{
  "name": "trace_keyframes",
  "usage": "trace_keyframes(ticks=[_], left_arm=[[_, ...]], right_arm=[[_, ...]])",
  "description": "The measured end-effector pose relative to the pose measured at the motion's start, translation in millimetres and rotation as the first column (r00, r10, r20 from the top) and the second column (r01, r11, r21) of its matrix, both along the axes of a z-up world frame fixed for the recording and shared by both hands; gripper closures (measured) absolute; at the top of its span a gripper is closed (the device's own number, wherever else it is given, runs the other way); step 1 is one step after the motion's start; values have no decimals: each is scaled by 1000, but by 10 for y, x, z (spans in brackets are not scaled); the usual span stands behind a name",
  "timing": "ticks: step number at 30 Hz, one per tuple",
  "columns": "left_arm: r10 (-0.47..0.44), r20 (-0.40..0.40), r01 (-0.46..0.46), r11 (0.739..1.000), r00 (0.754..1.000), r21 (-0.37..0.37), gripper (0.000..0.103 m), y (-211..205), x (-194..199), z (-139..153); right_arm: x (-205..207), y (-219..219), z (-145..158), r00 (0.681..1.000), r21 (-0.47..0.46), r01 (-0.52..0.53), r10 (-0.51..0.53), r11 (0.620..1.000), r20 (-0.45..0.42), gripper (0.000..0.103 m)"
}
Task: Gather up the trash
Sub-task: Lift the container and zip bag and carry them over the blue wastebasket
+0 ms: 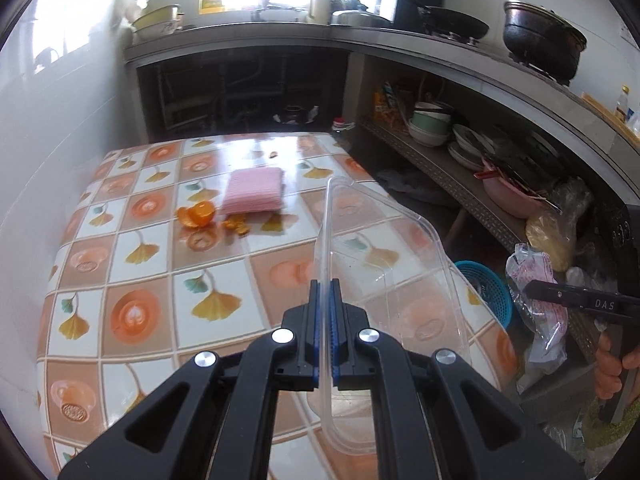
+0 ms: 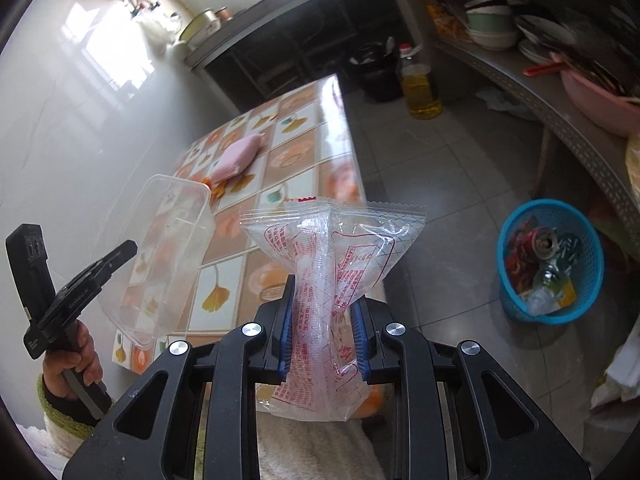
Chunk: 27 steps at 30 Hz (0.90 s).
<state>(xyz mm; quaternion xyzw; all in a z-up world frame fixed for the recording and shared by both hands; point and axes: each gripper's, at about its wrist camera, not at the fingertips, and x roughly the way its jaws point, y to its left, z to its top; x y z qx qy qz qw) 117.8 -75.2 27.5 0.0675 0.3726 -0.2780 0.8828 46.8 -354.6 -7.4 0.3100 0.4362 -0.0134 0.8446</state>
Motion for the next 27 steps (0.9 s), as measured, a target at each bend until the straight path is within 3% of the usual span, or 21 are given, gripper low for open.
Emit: trace_keyframes(ticks=[6, 12, 19, 23, 27], left_arm=[[-107, 2, 107, 994, 994, -10, 100, -513, 10, 84], [-244, 0, 244, 970, 970, -13, 100, -1156, 1, 187], [-403, -81, 405, 914, 912, 2, 100, -2118, 14, 44], [-464, -154, 475, 879, 873, 47, 100, -2620, -2, -213], [-476, -284, 516, 853, 832, 83, 100, -3162, 76, -602]], right_arm=[[-356, -444, 1, 989, -1, 145, -145, 989, 2, 80], [-1033, -1074, -68, 930, -34, 366, -367, 930, -27, 80], [-1521, -1455, -385, 853, -32, 509, -509, 860, -115, 80], [-1573, -1539, -633, 835, -6, 532, -525, 847, -165, 80], [-1486, -1623, -947, 826, 28, 538, -520, 843, -218, 80]])
